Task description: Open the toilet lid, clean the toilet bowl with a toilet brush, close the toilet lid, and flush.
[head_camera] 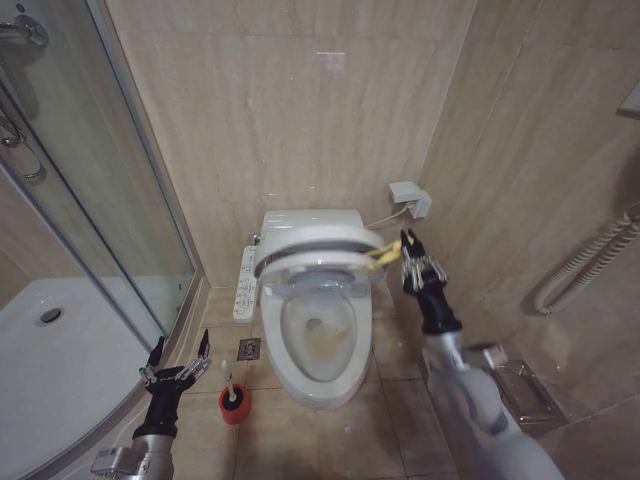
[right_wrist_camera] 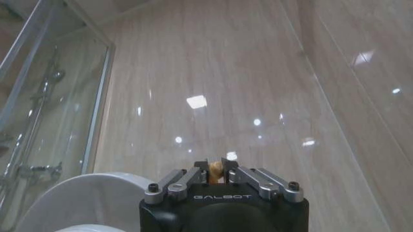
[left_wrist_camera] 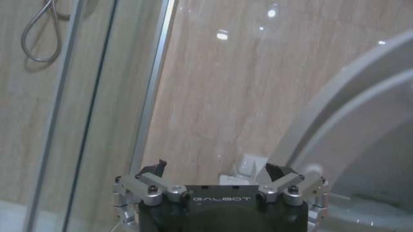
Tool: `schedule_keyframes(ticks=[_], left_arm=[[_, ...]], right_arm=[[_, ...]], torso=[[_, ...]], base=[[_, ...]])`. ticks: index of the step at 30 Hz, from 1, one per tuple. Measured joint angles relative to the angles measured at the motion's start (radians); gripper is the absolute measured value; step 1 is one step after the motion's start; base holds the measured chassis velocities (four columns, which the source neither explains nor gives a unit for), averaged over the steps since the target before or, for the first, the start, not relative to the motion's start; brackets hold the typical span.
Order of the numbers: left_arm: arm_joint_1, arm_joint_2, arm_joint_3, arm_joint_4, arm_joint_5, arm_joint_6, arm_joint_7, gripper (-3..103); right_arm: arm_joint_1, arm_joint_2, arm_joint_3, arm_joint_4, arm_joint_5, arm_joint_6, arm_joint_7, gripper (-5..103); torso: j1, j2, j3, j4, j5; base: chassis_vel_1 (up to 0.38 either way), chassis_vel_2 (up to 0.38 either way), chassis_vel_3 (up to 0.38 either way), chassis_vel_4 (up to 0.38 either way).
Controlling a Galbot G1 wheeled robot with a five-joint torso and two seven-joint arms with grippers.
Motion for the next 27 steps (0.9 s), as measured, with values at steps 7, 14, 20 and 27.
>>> schedule_keyframes(ticks=[7, 14, 20, 27], left_arm=[[0.015, 0.004, -0.017, -0.002, 0.006, 0.0, 0.0, 100], [0.012, -0.002, -0.018, 0.007, 0.009, -0.001, -0.001, 100], [0.01, -0.01, -0.01, 0.025, 0.02, -0.006, 0.0, 100], [0.019, -0.013, -0.024, 0.029, 0.021, -0.016, 0.0, 100]], right_arm=[[0.156, -0.035, -0.027, -0.121, 0.063, -0.012, -0.019, 14], [0.394, -0.043, -0.157, -0.307, 0.153, -0.023, -0.046, 14], [0.575, -0.037, -0.236, -0.53, 0.221, 0.014, -0.125, 14], [0.713, -0.038, -0.256, -0.733, 0.247, 0.035, -0.214, 14]], torso=[[0.0, 0.0, 0.0, -0.0007, 0.0001], [0.0, 0.0, 0.0, -0.001, 0.0], [0.0, 0.0, 0.0, -0.0009, -0.0002], [0.0, 0.0, 0.0, 0.0, 0.0002]], base=[[0.0, 0.0, 0.0, 0.0], [0.0, 0.0, 0.0, 0.0], [0.0, 0.0, 0.0, 0.0], [0.0, 0.0, 0.0, 0.0]])
